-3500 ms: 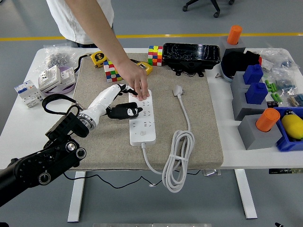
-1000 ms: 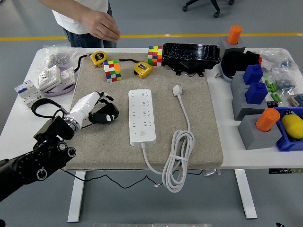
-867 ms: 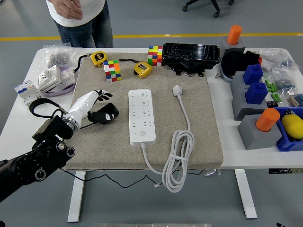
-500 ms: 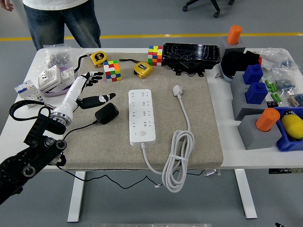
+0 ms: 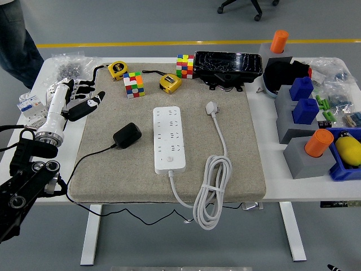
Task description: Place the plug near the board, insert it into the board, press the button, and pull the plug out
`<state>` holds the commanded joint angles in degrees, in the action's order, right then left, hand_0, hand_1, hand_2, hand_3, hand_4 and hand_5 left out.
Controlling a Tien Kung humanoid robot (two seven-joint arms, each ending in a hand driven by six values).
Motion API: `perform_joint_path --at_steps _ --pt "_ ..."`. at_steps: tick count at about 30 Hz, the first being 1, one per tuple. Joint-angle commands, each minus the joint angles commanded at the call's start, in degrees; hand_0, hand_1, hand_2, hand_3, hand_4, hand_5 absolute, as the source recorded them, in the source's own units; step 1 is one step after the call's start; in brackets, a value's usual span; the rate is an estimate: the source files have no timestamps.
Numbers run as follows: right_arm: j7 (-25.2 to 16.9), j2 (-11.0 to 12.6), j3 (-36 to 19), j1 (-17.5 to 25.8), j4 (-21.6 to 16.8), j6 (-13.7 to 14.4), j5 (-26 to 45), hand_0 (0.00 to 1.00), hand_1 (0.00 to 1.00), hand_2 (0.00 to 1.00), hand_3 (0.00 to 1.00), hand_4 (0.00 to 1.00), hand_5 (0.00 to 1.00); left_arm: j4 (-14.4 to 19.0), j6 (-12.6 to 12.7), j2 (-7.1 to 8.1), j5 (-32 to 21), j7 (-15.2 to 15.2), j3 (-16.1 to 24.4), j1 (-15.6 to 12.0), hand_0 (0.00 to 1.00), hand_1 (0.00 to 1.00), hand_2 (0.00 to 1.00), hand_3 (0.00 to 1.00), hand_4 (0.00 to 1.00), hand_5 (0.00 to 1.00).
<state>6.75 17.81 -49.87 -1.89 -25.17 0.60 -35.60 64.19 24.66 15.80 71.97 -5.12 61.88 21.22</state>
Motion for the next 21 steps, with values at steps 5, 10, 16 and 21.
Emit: perform_joint_path --at_steps 5,10,16,21 --pt "0.0 0.0 0.3 -0.5 0.2 0.0 0.2 0.676 0.682 0.689 0.593 0.929 0.524 0.9 -0.3 0.63 -3.4 -0.3 1.4 -0.1 0.604 0.624 0.585 0.581 0.787 0.289" --pt "0.1 -0.2 0.7 -1.2 0.3 -0.1 0.2 0.676 0.682 0.689 0.593 0.929 0.524 1.0 -0.4 1.59 -3.3 0.0 0.5 0.9 0.604 0.624 0.585 0.581 0.787 0.289" --pt "-0.1 0.3 0.4 -1.0 0.0 0.1 -0.1 0.676 0.683 0.689 0.592 0.93 0.525 1.4 -0.6 1.4 -2.5 0.4 1.6 -0.8 0.611 0.624 0.586 0.582 0.784 0.288" --pt "0.0 0.0 0.3 -0.8 0.3 0.0 0.1 0.676 0.684 0.689 0.592 0.929 0.524 1.6 -0.9 1.2 -2.1 0.9 2.0 -1.2 0.611 0.623 0.588 0.58 0.781 0.285"
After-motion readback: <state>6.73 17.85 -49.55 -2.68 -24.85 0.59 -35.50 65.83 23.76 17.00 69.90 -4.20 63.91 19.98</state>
